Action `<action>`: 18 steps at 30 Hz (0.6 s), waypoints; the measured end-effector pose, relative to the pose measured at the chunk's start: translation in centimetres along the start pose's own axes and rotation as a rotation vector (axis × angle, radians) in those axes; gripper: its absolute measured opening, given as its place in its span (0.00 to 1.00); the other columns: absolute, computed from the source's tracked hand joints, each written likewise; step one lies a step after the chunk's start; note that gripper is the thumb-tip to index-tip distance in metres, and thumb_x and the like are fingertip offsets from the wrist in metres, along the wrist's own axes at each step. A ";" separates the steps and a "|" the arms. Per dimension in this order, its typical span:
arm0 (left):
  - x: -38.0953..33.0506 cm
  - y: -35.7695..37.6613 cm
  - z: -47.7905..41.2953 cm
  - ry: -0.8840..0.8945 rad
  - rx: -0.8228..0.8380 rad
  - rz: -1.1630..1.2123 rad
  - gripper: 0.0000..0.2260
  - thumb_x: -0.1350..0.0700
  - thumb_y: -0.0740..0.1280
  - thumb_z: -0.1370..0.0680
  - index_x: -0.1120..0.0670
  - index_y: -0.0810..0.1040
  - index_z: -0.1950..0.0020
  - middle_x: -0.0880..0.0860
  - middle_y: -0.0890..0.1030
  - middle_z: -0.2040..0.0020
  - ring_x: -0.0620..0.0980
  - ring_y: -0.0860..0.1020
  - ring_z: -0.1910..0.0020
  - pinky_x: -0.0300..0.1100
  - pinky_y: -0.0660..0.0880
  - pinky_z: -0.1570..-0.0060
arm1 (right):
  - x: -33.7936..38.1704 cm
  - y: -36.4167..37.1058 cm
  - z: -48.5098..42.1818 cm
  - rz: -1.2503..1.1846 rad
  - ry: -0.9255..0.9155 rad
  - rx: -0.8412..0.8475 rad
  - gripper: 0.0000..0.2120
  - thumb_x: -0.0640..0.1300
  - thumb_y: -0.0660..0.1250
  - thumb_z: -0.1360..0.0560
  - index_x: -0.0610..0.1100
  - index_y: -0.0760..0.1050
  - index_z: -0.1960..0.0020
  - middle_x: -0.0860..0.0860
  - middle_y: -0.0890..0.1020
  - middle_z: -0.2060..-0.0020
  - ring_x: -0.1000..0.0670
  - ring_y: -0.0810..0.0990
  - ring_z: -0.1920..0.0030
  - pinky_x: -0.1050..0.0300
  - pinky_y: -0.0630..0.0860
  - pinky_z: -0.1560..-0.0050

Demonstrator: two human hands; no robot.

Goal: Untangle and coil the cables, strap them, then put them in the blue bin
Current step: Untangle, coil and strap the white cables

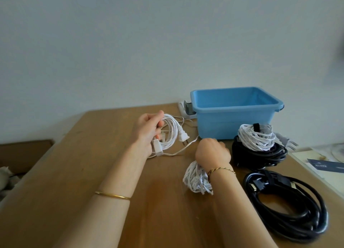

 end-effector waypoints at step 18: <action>-3.2 -6.5 0.2 0.335 -0.292 -0.250 0.08 0.55 0.68 0.23 0.53 0.72 0.59 0.49 0.75 0.69 0.44 0.67 0.77 0.34 0.64 0.79 | 7.8 -1.7 -0.4 -1.293 -0.333 0.140 0.14 0.29 0.69 0.30 0.36 0.77 0.44 0.42 0.81 0.55 0.44 0.82 0.56 0.51 0.81 0.51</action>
Point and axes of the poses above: each hand's wrist, its own z-axis away from the middle knuckle, its own y-axis out of the palm, x = y × z, the point moved 7 cm from there along -z, towards the middle knuckle
